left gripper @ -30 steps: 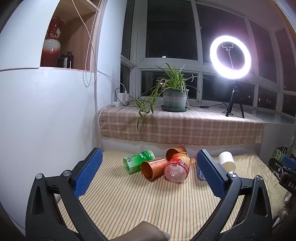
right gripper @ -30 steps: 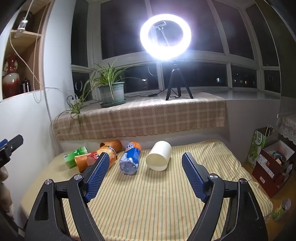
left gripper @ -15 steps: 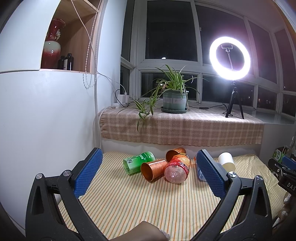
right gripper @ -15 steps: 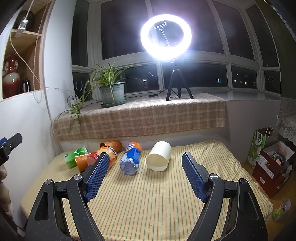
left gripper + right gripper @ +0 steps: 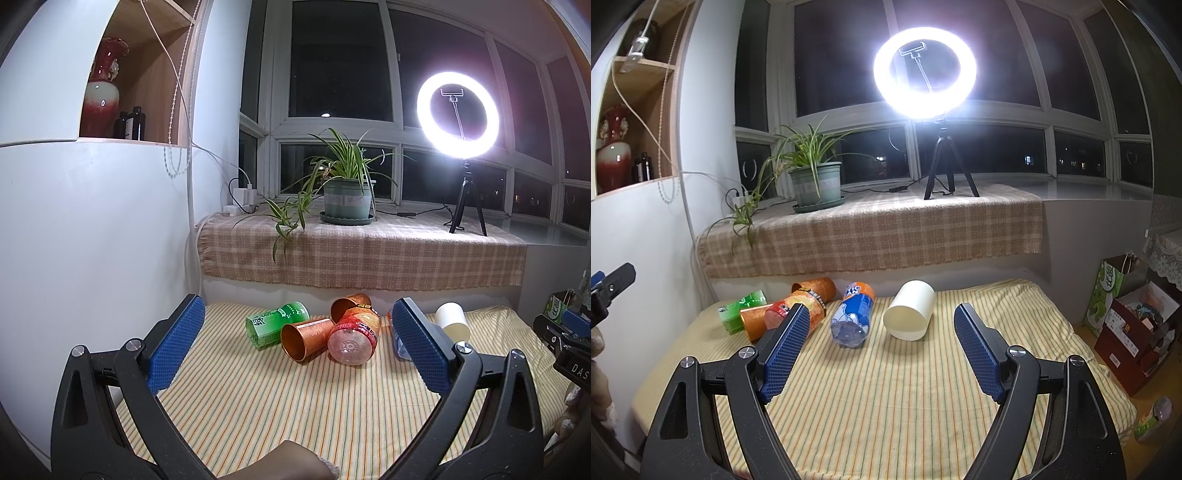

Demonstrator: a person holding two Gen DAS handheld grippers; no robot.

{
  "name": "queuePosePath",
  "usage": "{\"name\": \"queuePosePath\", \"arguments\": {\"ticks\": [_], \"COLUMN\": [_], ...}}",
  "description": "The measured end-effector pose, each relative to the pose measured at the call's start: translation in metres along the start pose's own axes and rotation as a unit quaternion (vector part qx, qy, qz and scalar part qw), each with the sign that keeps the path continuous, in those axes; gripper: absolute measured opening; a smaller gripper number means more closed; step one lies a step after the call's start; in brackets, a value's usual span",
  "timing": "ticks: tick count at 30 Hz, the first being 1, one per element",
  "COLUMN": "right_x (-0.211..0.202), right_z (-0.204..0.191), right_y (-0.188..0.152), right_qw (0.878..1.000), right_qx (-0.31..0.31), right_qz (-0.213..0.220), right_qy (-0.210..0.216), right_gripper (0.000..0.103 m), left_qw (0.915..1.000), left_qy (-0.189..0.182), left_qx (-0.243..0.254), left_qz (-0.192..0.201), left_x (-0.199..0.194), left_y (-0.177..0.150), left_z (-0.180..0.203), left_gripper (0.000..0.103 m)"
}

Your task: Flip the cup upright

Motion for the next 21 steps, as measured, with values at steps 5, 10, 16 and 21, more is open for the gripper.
{"name": "queuePosePath", "arguments": {"ticks": [5,10,16,21], "right_x": [-0.0001,0.0,0.0004,-0.0004], "right_z": [-0.0002,-0.0001,0.0,0.0], "right_y": [-0.0003,0.0002,0.0,0.0001], "right_qw": [1.0,1.0,1.0,1.0], "right_qx": [0.0,0.0,0.0,-0.001], "right_qz": [0.0,0.0,0.0,0.0], "right_qy": [0.0,-0.001,-0.001,-0.001], "right_gripper": [0.08,0.08,0.08,0.08], "left_qw": [1.0,1.0,1.0,1.0], "left_qy": [0.001,0.001,0.001,0.001], "left_qx": [0.001,0.001,0.0,0.001], "left_qz": [0.0,0.0,0.0,0.0], "left_x": [0.0003,0.0003,0.0005,0.0004], "left_y": [-0.0004,-0.0002,-0.0004,-0.0003], "left_z": [0.0001,0.0005,0.0004,0.0006], "left_gripper": [0.103,0.103,0.103,0.103]}}
Point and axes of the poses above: each gripper's, at about its wrist camera, not at the fingertips, and x roughly the way its jaws point, z to its right, y to its top, the point moved 9 cm from there along x, roughly the way its jaws point, and after that the axes turned 14 degrees about -z, right-handed, at the moved point
